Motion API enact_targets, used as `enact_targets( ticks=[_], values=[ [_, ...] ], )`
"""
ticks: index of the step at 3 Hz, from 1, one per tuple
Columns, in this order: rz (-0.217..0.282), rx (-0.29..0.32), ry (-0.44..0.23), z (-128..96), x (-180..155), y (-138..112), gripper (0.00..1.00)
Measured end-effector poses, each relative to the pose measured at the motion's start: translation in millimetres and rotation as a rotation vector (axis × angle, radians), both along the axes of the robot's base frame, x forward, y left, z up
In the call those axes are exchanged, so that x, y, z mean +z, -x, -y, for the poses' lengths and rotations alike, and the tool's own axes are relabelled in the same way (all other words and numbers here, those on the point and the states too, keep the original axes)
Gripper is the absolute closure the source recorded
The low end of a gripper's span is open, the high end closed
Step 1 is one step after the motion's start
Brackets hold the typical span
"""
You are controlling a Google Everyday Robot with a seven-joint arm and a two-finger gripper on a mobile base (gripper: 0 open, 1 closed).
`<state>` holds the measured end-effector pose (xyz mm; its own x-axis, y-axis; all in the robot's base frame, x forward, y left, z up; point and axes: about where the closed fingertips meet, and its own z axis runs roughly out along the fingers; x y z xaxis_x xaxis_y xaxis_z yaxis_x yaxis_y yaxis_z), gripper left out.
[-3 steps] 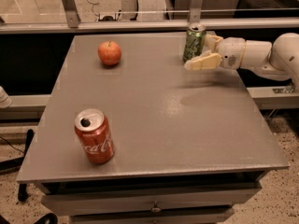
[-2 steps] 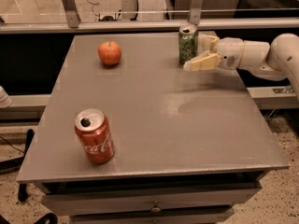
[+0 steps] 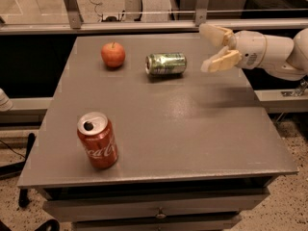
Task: Knock green can over
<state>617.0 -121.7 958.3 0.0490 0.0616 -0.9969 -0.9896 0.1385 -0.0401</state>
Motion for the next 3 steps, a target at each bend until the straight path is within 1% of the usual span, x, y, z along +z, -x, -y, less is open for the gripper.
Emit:
enact_targets(
  ticks=[1, 2, 3],
  values=[
    [0.021, 0.039, -0.012, -2, 13, 17, 0.0],
    [0.041, 0.048, 0.007, 1, 16, 24, 0.0],
    [0.051, 0.02, 0.072, 20, 9, 21, 0.0]
  ],
)
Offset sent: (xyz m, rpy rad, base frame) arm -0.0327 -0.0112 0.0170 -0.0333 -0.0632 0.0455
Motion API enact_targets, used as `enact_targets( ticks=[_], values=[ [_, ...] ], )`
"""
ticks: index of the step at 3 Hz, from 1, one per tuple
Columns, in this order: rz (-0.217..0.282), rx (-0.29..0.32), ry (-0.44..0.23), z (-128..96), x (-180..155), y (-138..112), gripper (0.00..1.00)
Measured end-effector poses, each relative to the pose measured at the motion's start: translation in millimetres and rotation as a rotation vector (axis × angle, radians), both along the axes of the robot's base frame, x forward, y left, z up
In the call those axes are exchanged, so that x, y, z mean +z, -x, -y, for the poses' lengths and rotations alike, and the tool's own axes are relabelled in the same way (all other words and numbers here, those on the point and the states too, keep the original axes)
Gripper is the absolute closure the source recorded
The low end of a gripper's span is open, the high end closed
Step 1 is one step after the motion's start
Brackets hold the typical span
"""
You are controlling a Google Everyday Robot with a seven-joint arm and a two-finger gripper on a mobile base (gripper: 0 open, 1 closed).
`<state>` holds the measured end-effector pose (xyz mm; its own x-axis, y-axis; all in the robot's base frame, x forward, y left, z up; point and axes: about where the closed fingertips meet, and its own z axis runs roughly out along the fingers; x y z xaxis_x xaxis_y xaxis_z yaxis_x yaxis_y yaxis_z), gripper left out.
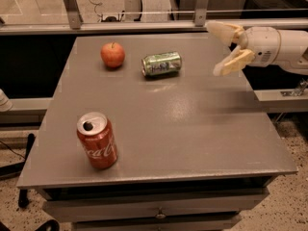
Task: Knock green can over
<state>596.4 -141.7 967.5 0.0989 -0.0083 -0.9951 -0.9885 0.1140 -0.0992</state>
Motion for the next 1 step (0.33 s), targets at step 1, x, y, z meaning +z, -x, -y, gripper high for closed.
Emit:
enact_targets(
  ticks=[1],
  values=[
    [0.003, -0.007, 0.008, 3.2, -0.5, -1.1, 0.0]
  ],
)
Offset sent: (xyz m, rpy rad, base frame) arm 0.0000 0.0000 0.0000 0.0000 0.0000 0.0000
